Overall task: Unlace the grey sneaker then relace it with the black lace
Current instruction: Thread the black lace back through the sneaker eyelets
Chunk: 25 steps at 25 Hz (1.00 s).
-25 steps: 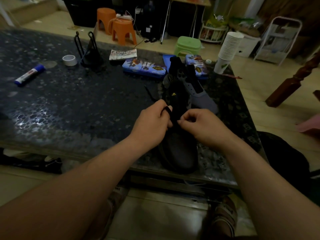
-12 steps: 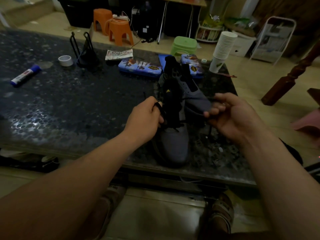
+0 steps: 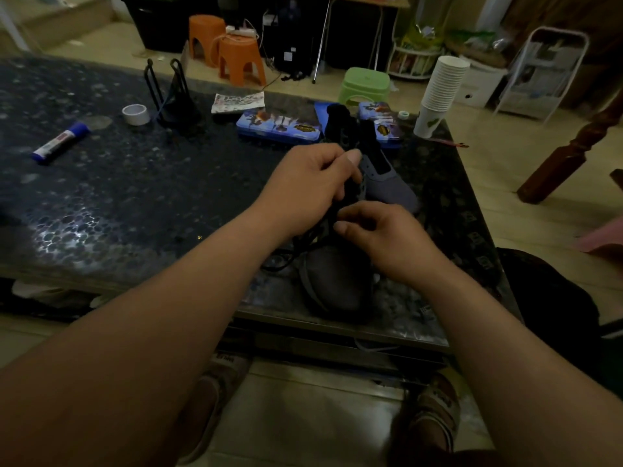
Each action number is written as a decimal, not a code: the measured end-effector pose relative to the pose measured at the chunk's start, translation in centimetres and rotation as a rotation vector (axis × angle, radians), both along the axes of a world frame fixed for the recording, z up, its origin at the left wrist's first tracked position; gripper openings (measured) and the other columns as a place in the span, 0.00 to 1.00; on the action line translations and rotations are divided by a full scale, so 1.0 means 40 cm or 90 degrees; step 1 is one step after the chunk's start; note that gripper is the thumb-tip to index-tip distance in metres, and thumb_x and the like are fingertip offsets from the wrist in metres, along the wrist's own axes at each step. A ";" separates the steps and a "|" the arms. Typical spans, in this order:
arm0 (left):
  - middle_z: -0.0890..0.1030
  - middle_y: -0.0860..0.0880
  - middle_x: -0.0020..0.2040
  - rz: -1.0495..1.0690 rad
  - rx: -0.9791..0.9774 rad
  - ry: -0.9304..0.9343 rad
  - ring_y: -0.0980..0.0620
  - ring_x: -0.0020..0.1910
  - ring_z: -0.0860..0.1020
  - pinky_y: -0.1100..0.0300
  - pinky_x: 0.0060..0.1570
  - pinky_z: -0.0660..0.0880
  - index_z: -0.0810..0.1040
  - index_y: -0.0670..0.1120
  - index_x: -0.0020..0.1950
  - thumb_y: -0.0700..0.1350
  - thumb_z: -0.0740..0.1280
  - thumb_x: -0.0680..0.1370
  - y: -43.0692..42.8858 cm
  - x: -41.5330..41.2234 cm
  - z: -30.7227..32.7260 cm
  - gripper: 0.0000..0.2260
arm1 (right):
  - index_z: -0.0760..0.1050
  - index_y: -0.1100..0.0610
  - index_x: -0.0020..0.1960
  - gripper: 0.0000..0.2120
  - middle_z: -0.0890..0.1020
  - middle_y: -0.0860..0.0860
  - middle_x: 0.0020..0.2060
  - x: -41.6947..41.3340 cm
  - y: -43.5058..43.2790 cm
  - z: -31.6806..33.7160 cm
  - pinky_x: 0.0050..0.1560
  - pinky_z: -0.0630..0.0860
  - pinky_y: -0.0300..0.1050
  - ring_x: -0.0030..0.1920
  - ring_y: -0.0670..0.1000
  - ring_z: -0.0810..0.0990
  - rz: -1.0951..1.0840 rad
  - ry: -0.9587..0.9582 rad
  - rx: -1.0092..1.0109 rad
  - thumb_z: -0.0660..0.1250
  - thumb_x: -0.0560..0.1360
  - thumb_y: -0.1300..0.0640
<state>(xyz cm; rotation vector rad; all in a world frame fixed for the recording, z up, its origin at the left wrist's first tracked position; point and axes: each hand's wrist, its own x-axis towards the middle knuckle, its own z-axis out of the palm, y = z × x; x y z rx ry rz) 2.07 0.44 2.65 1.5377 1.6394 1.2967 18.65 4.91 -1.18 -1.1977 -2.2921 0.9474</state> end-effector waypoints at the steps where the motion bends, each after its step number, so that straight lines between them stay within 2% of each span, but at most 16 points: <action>1: 0.80 0.48 0.33 -0.020 -0.002 0.008 0.54 0.32 0.76 0.57 0.38 0.76 0.83 0.43 0.46 0.50 0.63 0.86 0.000 0.001 0.002 0.16 | 0.82 0.48 0.55 0.05 0.83 0.45 0.47 -0.007 0.004 -0.009 0.42 0.72 0.37 0.45 0.41 0.80 0.010 -0.012 0.008 0.71 0.80 0.50; 2: 0.81 0.48 0.35 -0.039 -0.009 0.012 0.54 0.33 0.77 0.58 0.38 0.76 0.83 0.42 0.47 0.50 0.63 0.86 0.000 -0.001 -0.002 0.15 | 0.81 0.47 0.51 0.02 0.82 0.46 0.45 -0.009 0.010 -0.013 0.41 0.71 0.36 0.43 0.41 0.79 0.011 -0.002 0.001 0.71 0.80 0.51; 3: 0.81 0.47 0.36 -0.054 -0.018 0.007 0.53 0.33 0.77 0.58 0.39 0.77 0.83 0.41 0.47 0.49 0.63 0.86 -0.003 -0.006 -0.005 0.15 | 0.80 0.47 0.48 0.03 0.81 0.46 0.42 -0.008 0.014 -0.014 0.40 0.70 0.35 0.40 0.41 0.78 0.019 0.000 0.004 0.72 0.80 0.51; 6: 0.83 0.42 0.40 -0.089 -0.005 -0.054 0.52 0.36 0.79 0.55 0.41 0.78 0.81 0.40 0.51 0.47 0.63 0.86 -0.012 -0.010 -0.015 0.12 | 0.80 0.48 0.48 0.03 0.82 0.46 0.42 -0.014 0.019 -0.016 0.38 0.71 0.36 0.40 0.41 0.79 0.021 0.020 0.010 0.71 0.80 0.50; 8: 0.80 0.45 0.38 0.006 0.017 -0.046 0.55 0.36 0.78 0.56 0.38 0.76 0.76 0.46 0.50 0.49 0.66 0.85 -0.028 0.013 -0.037 0.08 | 0.81 0.56 0.46 0.10 0.82 0.50 0.37 -0.020 0.024 -0.018 0.33 0.70 0.39 0.33 0.41 0.77 -0.040 0.046 -0.009 0.70 0.81 0.50; 10: 0.76 0.52 0.36 0.140 -0.062 0.160 0.54 0.35 0.76 0.55 0.35 0.70 0.68 0.53 0.45 0.56 0.67 0.82 -0.069 0.053 -0.096 0.12 | 0.80 0.59 0.43 0.14 0.81 0.50 0.32 -0.019 0.026 -0.017 0.30 0.69 0.35 0.29 0.40 0.74 -0.088 0.050 -0.027 0.71 0.81 0.50; 12: 0.74 0.55 0.37 0.136 -0.170 0.315 0.51 0.37 0.75 0.53 0.35 0.69 0.64 0.54 0.44 0.61 0.68 0.80 -0.123 0.091 -0.167 0.16 | 0.81 0.61 0.46 0.12 0.85 0.51 0.37 -0.016 0.023 -0.015 0.37 0.76 0.37 0.35 0.42 0.80 -0.104 0.088 -0.109 0.70 0.81 0.52; 14: 0.74 0.54 0.38 0.131 -0.172 0.291 0.52 0.36 0.74 0.53 0.34 0.67 0.64 0.53 0.43 0.62 0.69 0.79 -0.139 0.089 -0.216 0.18 | 0.79 0.62 0.51 0.11 0.87 0.54 0.43 -0.010 0.023 -0.004 0.43 0.81 0.44 0.44 0.50 0.86 -0.131 0.204 -0.219 0.66 0.84 0.55; 16: 0.74 0.53 0.37 0.143 -0.177 0.232 0.53 0.36 0.74 0.54 0.33 0.66 0.64 0.53 0.42 0.62 0.70 0.78 -0.129 0.075 -0.226 0.19 | 0.73 0.59 0.51 0.09 0.87 0.55 0.43 0.013 0.043 0.023 0.47 0.83 0.49 0.46 0.55 0.87 -0.214 0.401 -0.317 0.60 0.86 0.56; 18: 0.74 0.52 0.38 0.152 -0.184 0.202 0.51 0.37 0.74 0.54 0.33 0.66 0.65 0.52 0.41 0.61 0.71 0.78 -0.127 0.075 -0.229 0.19 | 0.69 0.57 0.50 0.10 0.82 0.52 0.35 0.046 0.067 0.050 0.46 0.85 0.52 0.39 0.54 0.86 -0.277 0.610 -0.412 0.56 0.88 0.55; 19: 0.74 0.51 0.38 0.157 -0.182 0.193 0.51 0.37 0.74 0.54 0.33 0.66 0.65 0.51 0.41 0.61 0.71 0.78 -0.129 0.079 -0.234 0.19 | 0.69 0.56 0.48 0.11 0.77 0.50 0.31 0.057 0.068 0.056 0.42 0.84 0.51 0.33 0.51 0.81 -0.283 0.650 -0.434 0.56 0.88 0.55; 20: 0.74 0.51 0.38 0.162 -0.180 0.185 0.51 0.37 0.74 0.54 0.33 0.66 0.65 0.51 0.42 0.61 0.71 0.78 -0.133 0.082 -0.239 0.20 | 0.69 0.55 0.46 0.12 0.72 0.49 0.29 0.061 0.063 0.055 0.38 0.81 0.47 0.29 0.47 0.75 -0.271 0.597 -0.406 0.57 0.87 0.54; 21: 0.74 0.51 0.38 0.166 -0.177 0.179 0.51 0.37 0.74 0.54 0.33 0.65 0.65 0.51 0.42 0.61 0.71 0.78 -0.136 0.084 -0.244 0.20 | 0.69 0.55 0.44 0.13 0.70 0.48 0.30 0.063 0.057 0.047 0.35 0.77 0.42 0.27 0.45 0.72 -0.228 0.437 -0.309 0.60 0.86 0.52; 23: 0.74 0.51 0.38 0.176 -0.171 0.170 0.52 0.36 0.73 0.54 0.32 0.65 0.65 0.50 0.42 0.61 0.72 0.77 -0.139 0.085 -0.250 0.20 | 0.73 0.54 0.42 0.15 0.75 0.45 0.32 0.057 0.049 0.021 0.32 0.72 0.37 0.30 0.41 0.74 -0.060 0.014 -0.030 0.68 0.82 0.46; 24: 0.74 0.51 0.38 0.184 -0.164 0.162 0.52 0.36 0.74 0.54 0.33 0.67 0.65 0.51 0.43 0.60 0.72 0.77 -0.137 0.083 -0.253 0.20 | 0.75 0.53 0.42 0.14 0.77 0.45 0.34 0.049 0.048 0.013 0.33 0.72 0.38 0.34 0.42 0.77 0.010 -0.130 0.068 0.71 0.79 0.44; 25: 0.74 0.52 0.39 0.190 -0.148 0.147 0.52 0.36 0.74 0.53 0.33 0.69 0.65 0.51 0.44 0.60 0.72 0.77 -0.136 0.082 -0.254 0.20 | 0.77 0.53 0.43 0.13 0.79 0.46 0.36 0.042 0.047 0.013 0.35 0.71 0.39 0.38 0.44 0.78 0.042 -0.205 0.110 0.72 0.78 0.44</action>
